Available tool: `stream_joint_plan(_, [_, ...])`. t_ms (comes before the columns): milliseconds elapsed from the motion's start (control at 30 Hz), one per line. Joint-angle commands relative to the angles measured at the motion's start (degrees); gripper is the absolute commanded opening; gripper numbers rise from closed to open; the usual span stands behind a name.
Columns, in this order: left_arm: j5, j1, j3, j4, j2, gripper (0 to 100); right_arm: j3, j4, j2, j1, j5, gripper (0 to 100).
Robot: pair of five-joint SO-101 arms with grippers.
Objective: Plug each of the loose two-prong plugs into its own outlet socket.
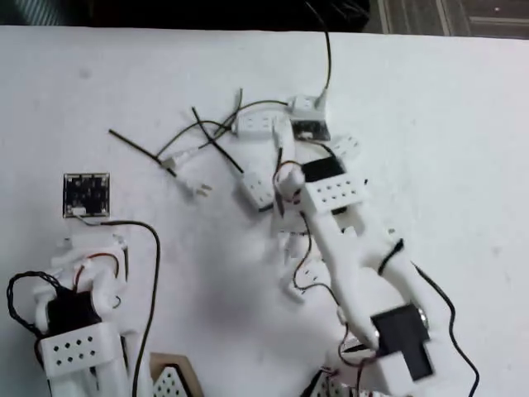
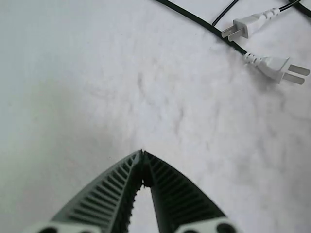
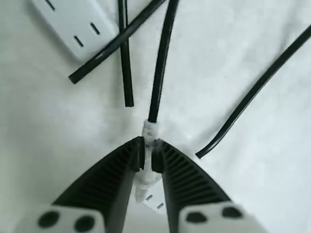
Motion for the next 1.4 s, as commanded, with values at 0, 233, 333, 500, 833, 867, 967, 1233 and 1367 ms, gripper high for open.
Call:
stream_joint_plan(0, [-0.6, -0.3, -0.3, -1.0, -0.4, 2, 0.2, 0.3, -6.4, 0.8, 5.8, 1.7])
stream_joint_plan(233, [-0.6, -0.3, -0.3, -1.0, -0.4, 2, 6.1, -1.3, -11.5, 0.8, 11.1, 1.7])
stream_joint_plan(333, [-0.6, -0.3, -0.3, -1.0, -0.4, 2, 10.3, -6.1, -11.5, 0.5, 11.0, 1.8])
stream_joint_plan(500, [-0.6, -0.3, -0.3, -1.0, -0.4, 2, 15.0, -11.4, -11.4, -1.5, 5.5, 7.0])
stream_joint_plan(833, [-0.6, -0.3, -0.3, -0.7, -0.4, 2, 15.3, -13.9, -11.0, -8.6, -2.0, 7.7])
stream_joint_plan(867, [-0.6, -0.3, -0.3, -0.7, -0.4, 2, 15.3, -14.0, -10.3, -8.4, -2.0, 7.7])
stream_joint_plan(967, [-0.6, -0.3, -0.3, -0.7, -0.4, 2, 14.9, -14.3, -6.0, -8.3, -2.0, 7.7])
stream_joint_plan(1233, [-0.6, -0.3, -0.3, -0.7, -0.4, 2, 14.3, -21.4, 5.1, -8.7, -2.0, 7.7])
stream_joint_plan(1367, [-0.6, -0.3, -0.3, -0.7, -0.4, 2, 9.9, -20.2, 8.8, -8.7, -4.6, 7.7])
